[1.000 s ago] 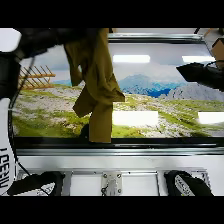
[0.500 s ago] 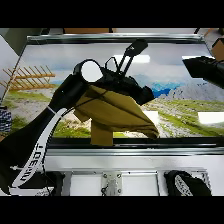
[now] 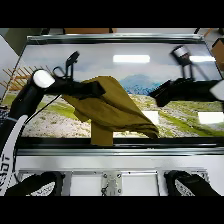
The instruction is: Fold the clothes and pants, and hang the long-sleeved shirts on hangers.
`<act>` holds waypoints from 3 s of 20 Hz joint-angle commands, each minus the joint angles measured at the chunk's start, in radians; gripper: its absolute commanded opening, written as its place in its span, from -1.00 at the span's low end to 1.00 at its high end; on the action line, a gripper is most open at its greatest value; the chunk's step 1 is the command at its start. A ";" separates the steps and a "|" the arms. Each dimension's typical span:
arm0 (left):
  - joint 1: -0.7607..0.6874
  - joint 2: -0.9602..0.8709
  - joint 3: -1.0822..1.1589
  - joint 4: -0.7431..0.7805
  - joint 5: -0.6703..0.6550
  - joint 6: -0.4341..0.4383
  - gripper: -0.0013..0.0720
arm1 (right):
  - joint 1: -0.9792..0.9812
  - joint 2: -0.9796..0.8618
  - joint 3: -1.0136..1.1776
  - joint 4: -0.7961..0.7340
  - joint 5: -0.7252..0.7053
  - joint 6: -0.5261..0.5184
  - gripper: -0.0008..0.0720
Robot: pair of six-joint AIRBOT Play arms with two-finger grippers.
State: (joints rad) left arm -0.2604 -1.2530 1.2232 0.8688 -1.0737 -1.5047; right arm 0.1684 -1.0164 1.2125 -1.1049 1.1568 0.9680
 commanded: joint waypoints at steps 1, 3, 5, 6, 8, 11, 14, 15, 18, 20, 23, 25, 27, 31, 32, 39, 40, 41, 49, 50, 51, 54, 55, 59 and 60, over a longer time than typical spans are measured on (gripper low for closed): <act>0.124 0.154 -0.278 0.000 0.038 -0.060 0.91 | 0.270 -0.137 0.000 -0.274 0.017 -0.011 0.44; 0.153 0.214 -0.370 0.000 0.039 -0.064 0.91 | 0.348 -0.246 0.000 -0.297 0.004 -0.011 0.51; 0.166 0.268 -0.438 0.000 0.039 -0.064 0.91 | 0.395 -0.361 0.000 -0.334 0.000 -0.011 0.51; 0.167 0.294 -0.467 0.000 0.040 -0.064 0.91 | 0.407 -0.407 0.000 -0.351 0.000 -0.011 0.51; 0.167 0.340 -0.515 0.000 0.063 -0.066 0.91 | 0.411 -0.478 0.000 -0.350 -0.001 -0.010 0.51; 0.167 0.403 -0.573 0.001 0.097 -0.067 0.91 | 0.412 -0.534 0.000 -0.350 -0.001 0.016 0.51; 0.167 0.439 -0.603 0.000 0.108 -0.076 0.91 | 0.412 -0.557 0.000 -0.350 -0.008 0.016 0.51; 0.167 0.445 -0.611 0.000 0.108 -0.081 0.91 | 0.412 -0.563 0.000 -0.350 -0.011 0.016 0.49; 0.158 0.449 -0.644 -0.006 0.108 -0.089 0.91 | 0.411 -0.571 0.000 -0.354 -0.059 0.097 -0.37; 0.122 0.446 -0.670 -0.005 0.126 -0.121 0.91 | 0.408 -0.558 0.004 -0.354 -0.056 0.146 -0.93; 0.024 0.362 -0.668 -0.006 0.182 -0.163 0.91 | 0.373 -0.469 0.010 -0.351 -0.048 0.226 -0.93; -0.059 0.256 -0.630 -0.007 0.227 -0.166 0.91 | 0.330 -0.365 0.010 -0.350 -0.045 0.293 -0.93; -0.137 0.131 -0.568 -0.008 0.277 -0.176 0.91 | 0.272 -0.265 0.010 -0.349 -0.041 0.376 -0.93; -0.258 -0.103 -0.411 -0.007 0.289 -0.179 0.91 | 0.161 -0.138 0.010 -0.321 -0.011 0.491 -0.93; -0.277 -0.154 -0.373 -0.007 0.289 -0.180 0.91 | 0.142 -0.127 0.010 -0.303 -0.002 0.491 -0.93; -0.301 -0.368 -0.182 -0.005 0.228 -0.195 0.81 | 0.118 -0.118 0.010 -0.297 0.022 0.492 -0.93; -0.301 -0.383 -0.169 -0.005 0.216 -0.195 0.19 | 0.118 -0.118 0.010 -0.297 0.022 0.492 -0.93; -0.301 -0.391 -0.159 -0.005 0.216 -0.195 -0.43 | 0.117 -0.118 0.010 -0.298 0.022 0.492 -0.93; -0.103 -0.047 0.212 -0.005 -0.186 -0.055 -0.93 | -0.148 -0.102 0.311 -0.047 0.106 0.532 -0.93; -0.072 0.025 0.282 -0.005 -0.220 -0.055 -0.93 | -0.197 -0.092 0.375 0.064 0.117 0.531 -0.93; -0.048 0.090 0.341 -0.005 -0.230 -0.056 -0.93 | -0.238 -0.079 0.425 0.162 0.116 0.525 -0.93; 0.017 0.275 0.486 -0.004 -0.187 -0.056 -0.93 | -0.340 -0.024 0.536 0.361 0.116 0.521 -0.93; 0.039 0.321 0.525 -0.004 -0.166 -0.058 -0.93 | -0.365 0.000 0.555 0.384 0.115 0.521 -0.93; 0.139 0.436 0.666 -0.004 -0.091 -0.067 -0.93 | -0.449 0.118 0.564 0.394 0.061 0.534 -0.93; 0.169 0.447 0.689 -0.003 -0.076 -0.066 -0.93 | -0.468 0.143 0.564 0.391 0.039 0.560 -0.93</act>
State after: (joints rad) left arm -0.1650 -0.8799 1.8198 0.8627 -1.2022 -1.5692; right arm -0.2375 -0.9440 1.7569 -0.7620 1.2423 1.4944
